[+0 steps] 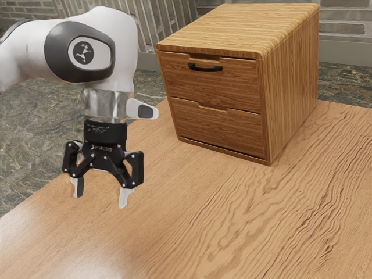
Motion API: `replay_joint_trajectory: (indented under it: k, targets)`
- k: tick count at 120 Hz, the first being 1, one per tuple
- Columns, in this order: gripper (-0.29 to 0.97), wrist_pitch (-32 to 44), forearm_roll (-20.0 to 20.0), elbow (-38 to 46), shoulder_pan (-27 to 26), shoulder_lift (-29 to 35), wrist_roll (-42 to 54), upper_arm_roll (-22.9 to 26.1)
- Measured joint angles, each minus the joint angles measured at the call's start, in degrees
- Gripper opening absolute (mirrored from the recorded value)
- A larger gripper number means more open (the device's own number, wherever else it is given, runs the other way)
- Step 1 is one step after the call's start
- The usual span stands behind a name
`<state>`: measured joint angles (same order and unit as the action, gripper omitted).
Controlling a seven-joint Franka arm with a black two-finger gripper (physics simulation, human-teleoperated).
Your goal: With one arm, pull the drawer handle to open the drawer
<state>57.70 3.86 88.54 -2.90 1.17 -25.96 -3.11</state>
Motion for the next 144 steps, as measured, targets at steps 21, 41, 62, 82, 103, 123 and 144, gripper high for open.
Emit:
replay_joint_trajectory:
  k: [21,41,62,82,103,123,144]
  targets:
    - [0.68,19.49,0.69,1.55,0.06,1.47,-16.67,-0.10]
    - [0.68,25.80,-2.81,-5.52,5.03,2.00,-29.16,-0.64]
    - [0.68,33.13,-4.21,-23.74,11.06,-13.48,-38.53,2.19]
    - [0.68,43.04,-4.81,-26.43,8.45,-19.49,-45.03,4.58]
    - [0.68,52.05,-4.97,-26.17,8.60,-20.94,-50.21,3.38]
    - [0.68,57.73,-4.96,-26.47,8.19,-22.66,-53.88,3.29]
    - [0.68,61.34,-4.88,-26.87,9.68,-24.54,-56.75,4.55]
